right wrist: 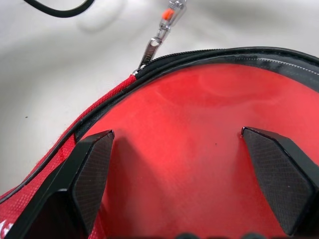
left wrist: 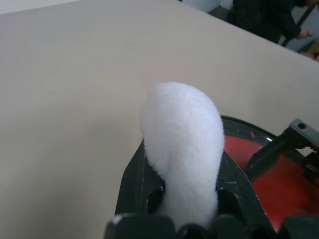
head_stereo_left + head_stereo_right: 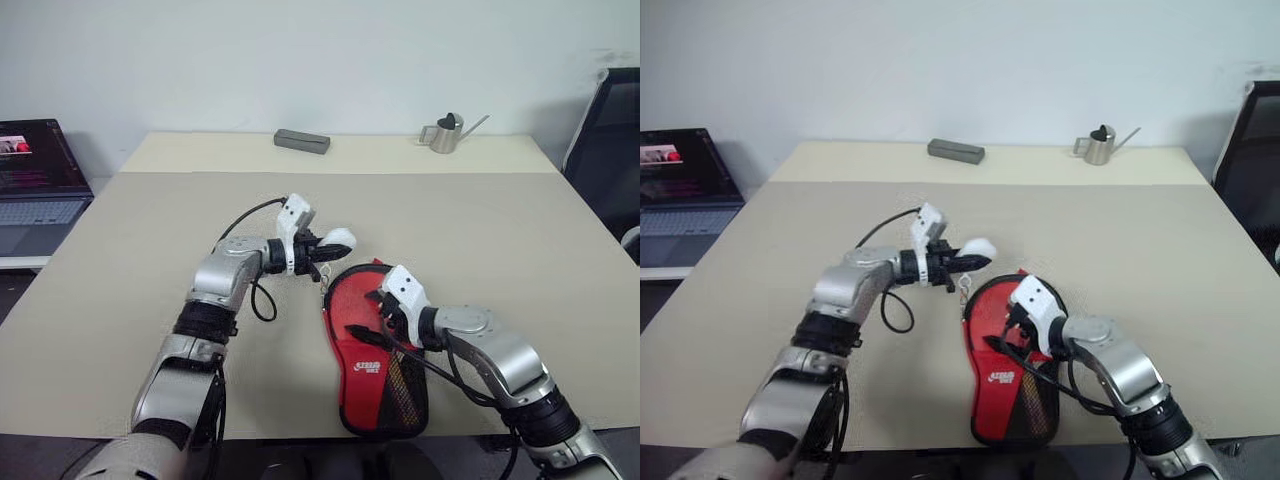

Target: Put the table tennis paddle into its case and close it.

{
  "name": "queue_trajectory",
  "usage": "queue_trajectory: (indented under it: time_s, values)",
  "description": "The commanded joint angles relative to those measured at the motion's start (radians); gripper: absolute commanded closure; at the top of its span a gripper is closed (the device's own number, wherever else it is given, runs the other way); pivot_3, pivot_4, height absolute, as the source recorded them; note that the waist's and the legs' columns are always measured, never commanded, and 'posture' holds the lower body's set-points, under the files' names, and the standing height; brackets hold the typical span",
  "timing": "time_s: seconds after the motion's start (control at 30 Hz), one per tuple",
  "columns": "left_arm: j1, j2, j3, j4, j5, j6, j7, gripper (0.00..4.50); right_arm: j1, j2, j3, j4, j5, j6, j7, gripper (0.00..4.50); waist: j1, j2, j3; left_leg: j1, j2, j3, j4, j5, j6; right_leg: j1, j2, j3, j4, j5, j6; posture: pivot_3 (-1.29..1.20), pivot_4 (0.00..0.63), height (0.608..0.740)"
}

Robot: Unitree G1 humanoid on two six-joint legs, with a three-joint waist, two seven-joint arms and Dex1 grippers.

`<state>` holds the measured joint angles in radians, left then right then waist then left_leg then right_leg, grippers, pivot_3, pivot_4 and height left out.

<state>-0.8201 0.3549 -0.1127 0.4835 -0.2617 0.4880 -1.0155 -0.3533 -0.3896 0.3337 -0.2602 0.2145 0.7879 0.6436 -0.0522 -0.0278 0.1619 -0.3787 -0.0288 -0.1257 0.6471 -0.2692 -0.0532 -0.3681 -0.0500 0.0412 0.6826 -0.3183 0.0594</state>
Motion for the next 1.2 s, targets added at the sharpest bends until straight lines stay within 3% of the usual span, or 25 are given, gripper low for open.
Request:
queue_trajectory:
  time_s: [0.03, 0.2, 0.47, 0.7, 0.8, 1.2]
  values:
    - [-0.071, -0.014, -0.013, 0.106, 0.051, -0.11, 0.004, 4.03, 0.049, 0.013, 0.058, 0.094, -0.023, 0.038, -0.015, 0.0, -0.001, 0.0, -0.001, 0.0, 0.0, 0.0, 0.0, 0.0, 0.0, 0.0, 0.0, 0.0, 0.0, 0.0, 0.0, 0.0, 0.15, 0.74]
    - [-0.16, -0.032, -0.04, 0.361, 0.164, -0.306, 0.067, 4.03, 0.059, 0.062, 0.082, 0.113, -0.043, 0.033, -0.046, 0.0, -0.006, -0.001, -0.004, 0.002, 0.0, 0.0, 0.0, 0.0, 0.0, 0.001, 0.002, 0.001, 0.0, 0.001, -0.001, 0.0, 0.15, 0.74]
    - [-0.248, -0.057, -0.016, 0.601, 0.228, -0.448, 0.131, 4.03, 0.09, 0.121, 0.085, 0.125, -0.066, 0.036, -0.079, 0.0, -0.007, -0.001, -0.004, 0.014, 0.006, -0.002, -0.002, 0.0, 0.0, 0.013, 0.008, 0.0, -0.001, 0.002, -0.002, 0.0, 0.15, 0.74]
    - [-0.275, -0.067, 0.001, 0.667, 0.241, -0.484, 0.136, 4.03, 0.096, 0.133, 0.084, 0.122, -0.079, 0.04, -0.082, 0.0, -0.008, -0.001, -0.004, 0.016, 0.007, -0.002, -0.002, 0.0, 0.0, 0.014, 0.01, 0.0, -0.001, 0.002, -0.002, 0.0, 0.15, 0.74]
    - [-0.35, -0.116, 0.031, 0.732, 0.241, -0.506, 0.219, 4.03, 0.128, 0.131, 0.069, 0.132, -0.087, 0.043, -0.107, 0.0, -0.003, -0.002, -0.005, 0.016, 0.007, -0.004, -0.002, 0.0, 0.0, 0.015, 0.01, 0.0, -0.001, 0.002, -0.002, 0.0, 0.15, 0.74]
    - [-0.399, -0.171, 0.03, 0.82, 0.316, -0.56, 0.333, 4.03, 0.174, 0.05, 0.029, 0.111, -0.091, 0.043, -0.106, 0.0, 0.013, -0.001, -0.01, 0.016, 0.005, -0.004, -0.002, 0.0, 0.0, 0.017, 0.009, -0.001, -0.003, 0.0, 0.003, 0.0, 0.15, 0.74]
